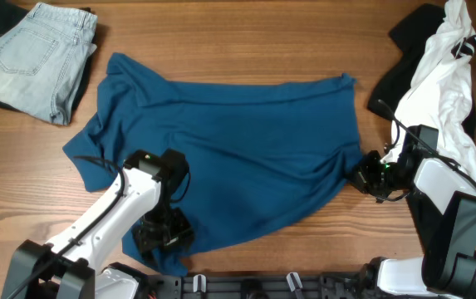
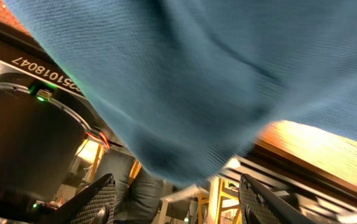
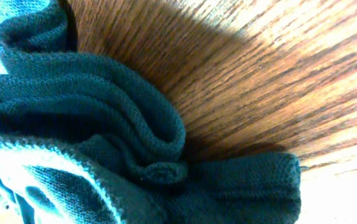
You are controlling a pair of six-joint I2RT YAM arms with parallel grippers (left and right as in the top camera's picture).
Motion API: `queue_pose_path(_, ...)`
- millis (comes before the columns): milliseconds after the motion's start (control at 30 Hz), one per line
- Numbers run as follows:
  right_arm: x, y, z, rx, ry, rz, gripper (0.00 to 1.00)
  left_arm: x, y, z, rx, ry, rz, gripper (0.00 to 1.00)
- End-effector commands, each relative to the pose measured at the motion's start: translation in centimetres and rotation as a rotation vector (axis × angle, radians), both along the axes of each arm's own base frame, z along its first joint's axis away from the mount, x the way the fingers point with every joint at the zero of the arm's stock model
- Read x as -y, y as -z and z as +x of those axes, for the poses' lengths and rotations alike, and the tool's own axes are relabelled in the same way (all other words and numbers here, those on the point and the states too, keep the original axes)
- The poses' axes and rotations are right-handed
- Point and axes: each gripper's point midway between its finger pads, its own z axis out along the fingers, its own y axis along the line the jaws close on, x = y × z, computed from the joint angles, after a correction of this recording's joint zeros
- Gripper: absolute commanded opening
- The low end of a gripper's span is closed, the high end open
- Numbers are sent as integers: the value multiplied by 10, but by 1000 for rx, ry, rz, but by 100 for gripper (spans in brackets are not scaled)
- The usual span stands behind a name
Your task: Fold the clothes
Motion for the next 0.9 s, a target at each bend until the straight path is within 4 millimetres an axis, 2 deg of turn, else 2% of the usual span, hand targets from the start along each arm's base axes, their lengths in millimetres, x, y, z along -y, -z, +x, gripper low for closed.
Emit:
queue_pose_path(0, 8, 36, -38, -161, -29, -92, 4, -7, 11, -13, -35, -38, 43, 63)
queue_pose_path(200, 7, 36, -38, -157, -32, -86, 4, -6, 22, -17, -32, -46, 26, 66)
queue_pose_path(267, 6, 36, -38, -157, -32, -86, 4, -6, 22, -17, -31, -45, 26, 59)
queue_pose_path(367, 6, 36, -38, -157, -32, -86, 4, -7, 26, -18, -30, -46, 25, 57)
queue_pose_path(433, 6, 36, -38, -157, -32, -86, 4, -7, 29, -20, -31, -54, 27, 52)
queue_pose_path(567, 6, 36, -38, -157, -34, -86, 4, -8, 37, -27, -37, -61, 22, 57)
queue_pose_path(600, 7, 36, -38, -156, -35, -87, 4, -8, 38, -28, -41, -63, 21, 54)
queue_pose_path(633, 6, 36, -38, -157, -34, -86, 4, -7, 40, -31, -48, -68, 12, 45)
queue_pose_path(667, 6, 36, -38, -156, -34, -86, 4, -6, 41, -32, -50, -75, 5, 30)
queue_pose_path(700, 6, 36, -38, -156, -34, -86, 4, -5, 42, -32, -48, -78, -1, 22)
queue_pose_path(733, 6, 36, -38, -157, -34, -86, 4, -4, 42, -30, -43, -80, -8, 8)
queue_pose_path(767, 6, 36, -38, -157, -35, -86, 4, -2, 44, -28, -33, -82, -19, 4)
queue_pose_path(867, 6, 36, -38, -156, -35, -83, 4, 4, 45, -25, -23, -95, -46, 4)
